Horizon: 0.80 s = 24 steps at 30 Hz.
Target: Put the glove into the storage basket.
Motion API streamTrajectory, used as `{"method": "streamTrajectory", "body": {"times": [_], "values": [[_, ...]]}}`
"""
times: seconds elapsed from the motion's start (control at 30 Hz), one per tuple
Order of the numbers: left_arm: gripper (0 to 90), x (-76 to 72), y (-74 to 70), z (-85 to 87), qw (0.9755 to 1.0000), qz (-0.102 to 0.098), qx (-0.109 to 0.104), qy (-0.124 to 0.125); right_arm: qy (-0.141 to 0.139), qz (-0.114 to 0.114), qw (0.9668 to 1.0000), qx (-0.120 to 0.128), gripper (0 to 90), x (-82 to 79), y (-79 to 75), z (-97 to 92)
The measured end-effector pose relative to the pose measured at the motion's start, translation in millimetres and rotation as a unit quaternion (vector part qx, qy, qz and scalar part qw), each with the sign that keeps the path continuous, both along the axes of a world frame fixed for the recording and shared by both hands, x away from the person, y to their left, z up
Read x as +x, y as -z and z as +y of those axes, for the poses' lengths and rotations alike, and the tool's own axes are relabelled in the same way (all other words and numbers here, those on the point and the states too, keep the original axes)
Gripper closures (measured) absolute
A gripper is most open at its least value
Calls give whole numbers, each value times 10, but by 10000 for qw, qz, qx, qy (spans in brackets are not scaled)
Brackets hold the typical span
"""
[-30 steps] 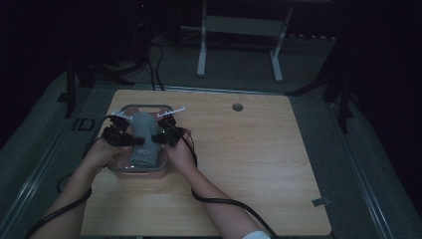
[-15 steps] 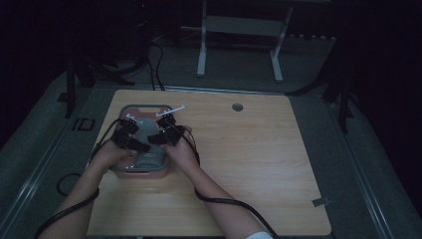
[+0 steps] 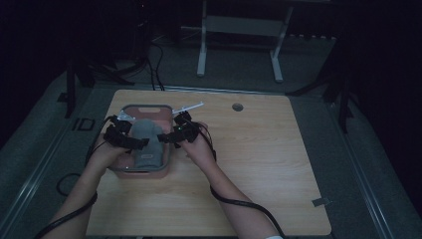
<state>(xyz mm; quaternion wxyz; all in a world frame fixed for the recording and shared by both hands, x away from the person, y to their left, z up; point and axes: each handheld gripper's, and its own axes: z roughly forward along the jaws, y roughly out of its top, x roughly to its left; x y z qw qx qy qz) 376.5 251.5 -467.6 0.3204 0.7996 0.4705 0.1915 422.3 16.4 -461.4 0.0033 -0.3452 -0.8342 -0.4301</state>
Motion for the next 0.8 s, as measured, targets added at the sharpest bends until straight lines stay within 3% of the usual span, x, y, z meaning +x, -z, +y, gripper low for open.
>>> {"method": "streamTrajectory", "body": {"times": [0.23,0.27,0.37,0.53,0.8], "values": [[93,-153,-89,-51,9984,-476,-222,-228,-146,-273,9995,-83,167,-46,-34,-210],[93,-194,-109,-83,9974,-621,-275,-226,-160,-284,9994,-89,164,-54,-41,-237],[93,-220,-121,-115,9972,-667,-292,-189,-204,-390,9989,-158,163,-80,-51,-295],[92,-340,-141,-324,9953,-910,-320,19,-329,-528,9978,-228,152,-143,-46,-383],[92,-470,-132,-651,9922,-991,-549,515,-403,-617,9971,-172,152,-268,-46,-600]]}}
